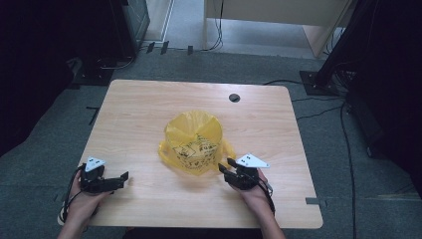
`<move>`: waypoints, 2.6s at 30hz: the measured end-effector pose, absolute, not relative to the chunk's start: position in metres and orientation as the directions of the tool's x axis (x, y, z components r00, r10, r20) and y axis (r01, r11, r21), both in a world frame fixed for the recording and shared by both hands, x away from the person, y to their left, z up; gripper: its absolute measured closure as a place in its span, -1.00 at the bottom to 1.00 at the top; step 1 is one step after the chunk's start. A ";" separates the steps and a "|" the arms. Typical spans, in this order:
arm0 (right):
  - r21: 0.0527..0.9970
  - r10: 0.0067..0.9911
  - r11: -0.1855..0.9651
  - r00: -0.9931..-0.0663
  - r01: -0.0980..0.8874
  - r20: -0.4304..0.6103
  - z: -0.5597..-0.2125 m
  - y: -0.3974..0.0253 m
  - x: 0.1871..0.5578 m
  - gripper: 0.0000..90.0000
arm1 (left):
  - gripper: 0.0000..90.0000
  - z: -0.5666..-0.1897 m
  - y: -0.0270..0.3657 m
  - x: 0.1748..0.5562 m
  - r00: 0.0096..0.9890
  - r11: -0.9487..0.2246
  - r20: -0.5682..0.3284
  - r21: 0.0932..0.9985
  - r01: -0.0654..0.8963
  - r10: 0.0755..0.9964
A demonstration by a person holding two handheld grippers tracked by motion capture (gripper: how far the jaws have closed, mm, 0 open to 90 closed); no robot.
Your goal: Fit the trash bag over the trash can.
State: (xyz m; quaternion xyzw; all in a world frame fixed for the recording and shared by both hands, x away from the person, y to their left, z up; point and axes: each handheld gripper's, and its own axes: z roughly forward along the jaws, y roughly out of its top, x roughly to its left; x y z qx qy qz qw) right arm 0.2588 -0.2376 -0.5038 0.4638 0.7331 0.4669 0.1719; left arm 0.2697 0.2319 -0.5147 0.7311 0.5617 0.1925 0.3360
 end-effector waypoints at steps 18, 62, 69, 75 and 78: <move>0.861 0.805 0.153 -0.566 0.485 0.176 -0.492 -0.244 0.257 1.00 | -0.99 -0.519 0.234 0.270 0.280 -0.200 0.005 0.710 0.675 0.960; 0.870 0.368 0.493 -0.908 0.011 -0.197 -0.361 -0.188 0.313 1.00 | -0.99 -0.519 0.233 0.270 0.274 -0.193 0.002 0.713 0.674 0.962; 0.783 0.229 0.620 -0.941 -0.057 -0.250 -0.356 -0.155 0.320 1.00 | -0.99 -0.519 0.234 0.271 0.276 -0.195 0.002 0.713 0.674 0.961; 0.723 0.203 0.691 -0.955 -0.016 -0.215 -0.357 -0.137 0.336 1.00 | -0.99 -0.519 0.234 0.271 0.276 -0.195 0.002 0.714 0.673 0.961; 0.684 0.155 0.730 -0.972 -0.009 -0.178 -0.360 -0.131 0.345 1.00 | -0.99 -0.519 0.234 0.271 0.276 -0.195 0.002 0.714 0.673 0.961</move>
